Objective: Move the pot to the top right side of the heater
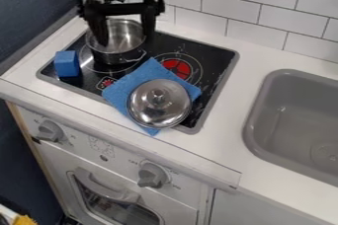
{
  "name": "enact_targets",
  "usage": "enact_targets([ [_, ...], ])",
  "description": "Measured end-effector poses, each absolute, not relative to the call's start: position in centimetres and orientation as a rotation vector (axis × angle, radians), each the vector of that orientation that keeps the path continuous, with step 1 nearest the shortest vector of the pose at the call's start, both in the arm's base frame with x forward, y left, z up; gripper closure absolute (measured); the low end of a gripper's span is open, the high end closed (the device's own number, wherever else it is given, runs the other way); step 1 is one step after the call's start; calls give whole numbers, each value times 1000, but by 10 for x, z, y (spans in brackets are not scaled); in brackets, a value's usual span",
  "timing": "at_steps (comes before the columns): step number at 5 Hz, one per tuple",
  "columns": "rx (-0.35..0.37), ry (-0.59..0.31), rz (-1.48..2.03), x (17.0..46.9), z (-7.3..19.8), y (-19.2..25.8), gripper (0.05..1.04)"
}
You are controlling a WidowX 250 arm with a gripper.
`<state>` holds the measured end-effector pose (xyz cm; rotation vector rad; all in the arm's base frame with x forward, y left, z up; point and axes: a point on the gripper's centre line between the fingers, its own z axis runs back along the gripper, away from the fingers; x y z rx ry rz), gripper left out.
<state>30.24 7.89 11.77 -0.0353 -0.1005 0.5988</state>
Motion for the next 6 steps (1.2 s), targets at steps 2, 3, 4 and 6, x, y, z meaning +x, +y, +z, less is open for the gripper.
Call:
enact_targets([
  [2, -80, -82, 1043, 317, 85, 106, 83],
  [3, -68, -125, 1191, 322, 81, 118, 83],
  [4, -41, -149, 1282, 330, 75, 128, 83],
  [6, 28, -133, 1361, 341, 55, 146, 83],
])
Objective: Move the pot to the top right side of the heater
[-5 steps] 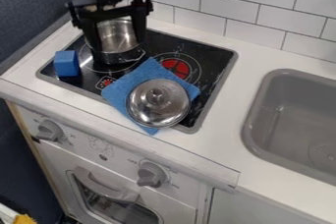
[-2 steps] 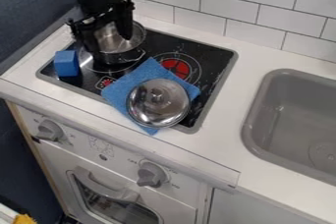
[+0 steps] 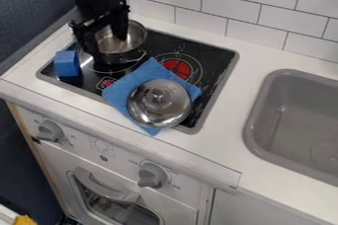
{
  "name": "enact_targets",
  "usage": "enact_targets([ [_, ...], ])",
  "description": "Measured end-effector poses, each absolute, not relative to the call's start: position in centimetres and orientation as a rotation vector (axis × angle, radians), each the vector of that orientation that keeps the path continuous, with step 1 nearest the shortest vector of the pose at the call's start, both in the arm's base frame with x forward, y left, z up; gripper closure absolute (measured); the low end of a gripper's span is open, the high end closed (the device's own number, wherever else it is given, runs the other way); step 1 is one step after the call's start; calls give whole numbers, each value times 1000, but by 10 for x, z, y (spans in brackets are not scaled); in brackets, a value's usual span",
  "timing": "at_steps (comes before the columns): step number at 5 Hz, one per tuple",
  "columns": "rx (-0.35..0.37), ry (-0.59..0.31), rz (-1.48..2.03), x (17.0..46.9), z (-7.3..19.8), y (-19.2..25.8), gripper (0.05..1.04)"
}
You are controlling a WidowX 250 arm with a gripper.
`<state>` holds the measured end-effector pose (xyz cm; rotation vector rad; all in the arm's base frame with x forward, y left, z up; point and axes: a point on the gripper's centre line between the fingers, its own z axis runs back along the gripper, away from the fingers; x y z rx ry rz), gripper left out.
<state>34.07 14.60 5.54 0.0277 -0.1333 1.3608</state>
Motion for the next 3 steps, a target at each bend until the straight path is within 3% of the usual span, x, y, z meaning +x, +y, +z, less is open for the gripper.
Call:
enact_targets([
  [2, 81, -62, 1348, 340, 24, 151, 137],
  [3, 57, -70, 1333, 341, 22, 150, 419],
])
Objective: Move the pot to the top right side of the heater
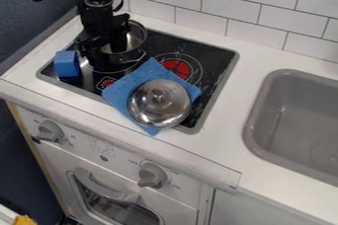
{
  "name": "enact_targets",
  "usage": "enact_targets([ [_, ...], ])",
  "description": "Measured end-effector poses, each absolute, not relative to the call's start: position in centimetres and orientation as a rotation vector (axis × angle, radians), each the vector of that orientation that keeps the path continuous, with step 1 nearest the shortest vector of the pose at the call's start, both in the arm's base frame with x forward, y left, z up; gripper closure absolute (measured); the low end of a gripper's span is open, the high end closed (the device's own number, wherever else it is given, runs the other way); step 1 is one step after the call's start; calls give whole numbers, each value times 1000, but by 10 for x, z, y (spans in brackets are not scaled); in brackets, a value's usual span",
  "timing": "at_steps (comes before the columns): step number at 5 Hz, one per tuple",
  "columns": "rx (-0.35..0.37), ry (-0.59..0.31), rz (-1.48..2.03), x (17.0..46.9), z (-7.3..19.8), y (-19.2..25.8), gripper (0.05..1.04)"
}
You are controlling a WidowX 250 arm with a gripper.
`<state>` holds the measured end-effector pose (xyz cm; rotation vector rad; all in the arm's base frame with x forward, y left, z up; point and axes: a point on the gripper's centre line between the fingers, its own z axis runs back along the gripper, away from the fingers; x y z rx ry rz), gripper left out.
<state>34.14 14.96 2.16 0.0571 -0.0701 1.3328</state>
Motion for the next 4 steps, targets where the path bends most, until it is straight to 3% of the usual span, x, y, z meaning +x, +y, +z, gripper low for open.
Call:
enact_targets([
  [1, 39, -77, 1329, 338, 20, 151, 698],
  [2, 14, -77, 1333, 334, 20, 151, 902],
  [3, -17, -79, 1298, 333, 25, 146, 993],
  [4, -49, -80, 1264, 333, 33, 144, 1003],
])
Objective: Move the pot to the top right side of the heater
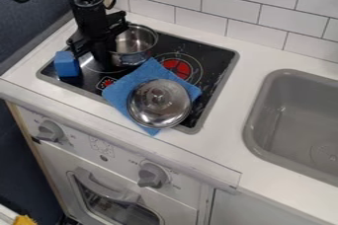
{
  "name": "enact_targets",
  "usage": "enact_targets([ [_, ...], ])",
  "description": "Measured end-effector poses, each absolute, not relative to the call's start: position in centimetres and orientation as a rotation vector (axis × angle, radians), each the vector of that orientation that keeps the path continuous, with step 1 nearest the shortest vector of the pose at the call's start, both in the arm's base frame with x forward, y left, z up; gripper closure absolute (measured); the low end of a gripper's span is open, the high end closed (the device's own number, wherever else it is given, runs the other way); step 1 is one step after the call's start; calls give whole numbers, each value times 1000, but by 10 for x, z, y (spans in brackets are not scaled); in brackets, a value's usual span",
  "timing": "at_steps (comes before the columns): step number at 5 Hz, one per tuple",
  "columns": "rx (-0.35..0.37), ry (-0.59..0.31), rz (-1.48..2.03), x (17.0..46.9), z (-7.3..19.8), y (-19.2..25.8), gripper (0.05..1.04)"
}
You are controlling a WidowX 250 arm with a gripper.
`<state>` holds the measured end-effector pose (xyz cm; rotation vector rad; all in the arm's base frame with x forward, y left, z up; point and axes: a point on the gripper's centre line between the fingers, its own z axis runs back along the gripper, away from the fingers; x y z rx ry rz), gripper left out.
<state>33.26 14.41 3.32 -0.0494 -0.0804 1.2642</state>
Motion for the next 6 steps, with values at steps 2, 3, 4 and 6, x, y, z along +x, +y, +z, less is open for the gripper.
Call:
enact_targets([
  [2, -101, -107, 1142, 340, 72, 122, 1005],
  [3, -131, -102, 1009, 350, 84, 81, 1005],
  [4, -140, -130, 848, 367, 95, 33, 1005],
  [6, -105, -95, 663, 384, 73, -8, 1005],
])
